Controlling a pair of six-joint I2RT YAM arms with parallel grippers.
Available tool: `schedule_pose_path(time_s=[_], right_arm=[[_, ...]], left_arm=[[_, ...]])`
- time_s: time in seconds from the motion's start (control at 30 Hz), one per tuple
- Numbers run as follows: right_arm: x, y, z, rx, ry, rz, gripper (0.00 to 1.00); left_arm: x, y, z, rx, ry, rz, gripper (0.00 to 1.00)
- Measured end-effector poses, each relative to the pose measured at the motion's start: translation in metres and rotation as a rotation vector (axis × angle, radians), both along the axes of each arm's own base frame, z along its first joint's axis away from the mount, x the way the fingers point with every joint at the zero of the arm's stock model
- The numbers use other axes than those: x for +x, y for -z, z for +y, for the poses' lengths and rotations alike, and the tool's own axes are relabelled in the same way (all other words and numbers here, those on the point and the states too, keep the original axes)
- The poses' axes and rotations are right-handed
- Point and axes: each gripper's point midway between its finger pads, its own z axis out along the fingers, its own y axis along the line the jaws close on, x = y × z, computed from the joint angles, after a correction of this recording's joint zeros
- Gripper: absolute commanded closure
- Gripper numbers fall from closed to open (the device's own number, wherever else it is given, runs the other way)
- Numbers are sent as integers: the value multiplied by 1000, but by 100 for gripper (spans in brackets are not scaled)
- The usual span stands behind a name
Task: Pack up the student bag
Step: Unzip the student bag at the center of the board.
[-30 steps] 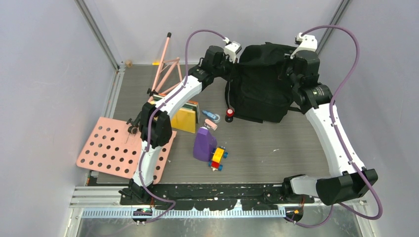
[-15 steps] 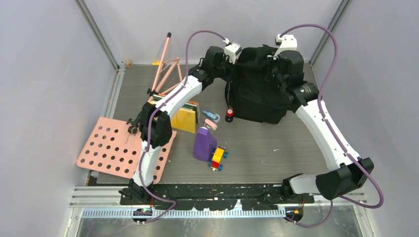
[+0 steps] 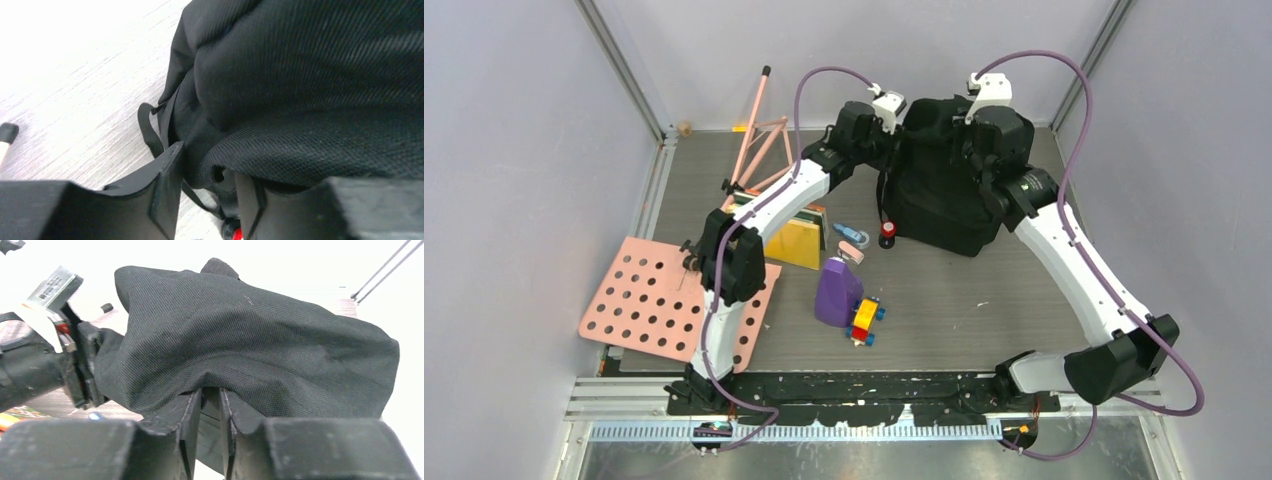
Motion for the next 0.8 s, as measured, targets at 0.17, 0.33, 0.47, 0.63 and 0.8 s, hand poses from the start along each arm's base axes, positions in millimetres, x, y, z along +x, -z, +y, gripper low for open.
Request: schedule_pose_path(time_s=[0.17, 0.33, 0.47, 0.63, 0.8], right_arm=[[-18, -9, -11, 2, 23, -1, 41], [-47, -27, -19, 51, 21, -16, 27], [-67, -30, -19, 86, -8, 11, 23], [-80, -25, -25, 105, 23, 70, 19], [-90, -24, -46, 91, 127, 100, 12]], left_arm=[[-12, -2, 17, 20, -34, 0, 37], [-36, -14, 36, 29, -56, -13, 29], [-51, -35, 49, 13, -68, -42, 26], [-69, -57, 63, -23, -88, -63, 28], [-99, -62, 70, -72, -90, -39, 29]])
